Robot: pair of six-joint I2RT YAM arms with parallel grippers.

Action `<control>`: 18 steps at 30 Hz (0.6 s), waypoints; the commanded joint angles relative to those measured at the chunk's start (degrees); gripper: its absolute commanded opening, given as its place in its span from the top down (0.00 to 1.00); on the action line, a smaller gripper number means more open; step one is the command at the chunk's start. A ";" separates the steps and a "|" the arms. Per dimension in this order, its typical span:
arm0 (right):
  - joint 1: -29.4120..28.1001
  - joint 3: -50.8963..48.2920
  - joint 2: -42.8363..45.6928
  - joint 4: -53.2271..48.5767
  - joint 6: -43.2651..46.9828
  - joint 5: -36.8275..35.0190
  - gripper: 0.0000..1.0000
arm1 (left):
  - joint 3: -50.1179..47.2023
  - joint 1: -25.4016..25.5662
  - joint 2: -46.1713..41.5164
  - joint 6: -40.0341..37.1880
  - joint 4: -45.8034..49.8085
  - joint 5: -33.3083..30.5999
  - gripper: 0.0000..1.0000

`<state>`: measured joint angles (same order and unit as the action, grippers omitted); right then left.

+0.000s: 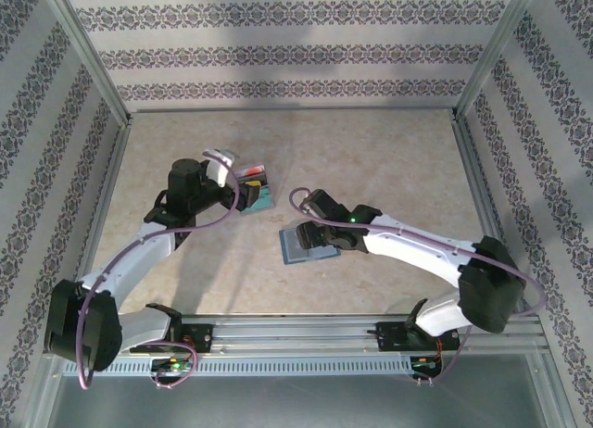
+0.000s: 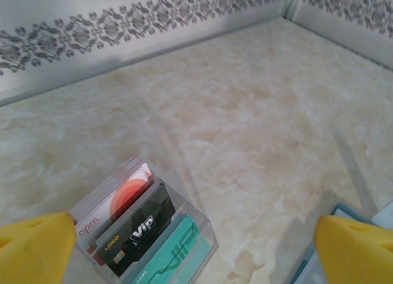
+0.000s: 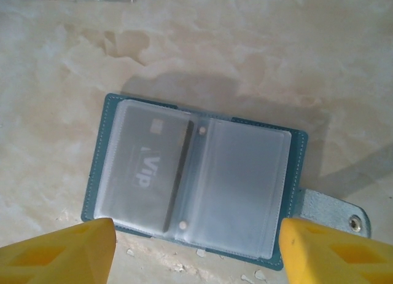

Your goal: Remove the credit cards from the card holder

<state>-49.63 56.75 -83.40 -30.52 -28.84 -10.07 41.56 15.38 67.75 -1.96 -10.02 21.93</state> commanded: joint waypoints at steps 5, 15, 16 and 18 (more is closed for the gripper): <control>-1.85 4.04 -6.12 -0.68 -2.40 0.52 0.33 | -6.20 0.10 -6.10 10.21 -10.10 -7.74 0.01; -3.78 7.53 -11.73 -1.99 -2.96 0.82 0.36 | -12.06 0.15 -8.65 15.25 -14.60 -8.99 0.01; -4.09 7.84 -12.06 -2.08 -3.13 0.82 0.36 | -12.84 0.16 -9.15 15.69 -15.60 -9.32 0.01; -4.55 8.36 -12.92 -2.32 -3.41 0.91 0.39 | -13.68 0.13 -9.90 16.44 -16.41 -10.22 0.01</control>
<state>-53.21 63.26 -95.15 -31.27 -30.94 -9.15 28.93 15.38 59.59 11.33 -21.04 13.37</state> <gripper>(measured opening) 0.617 0.993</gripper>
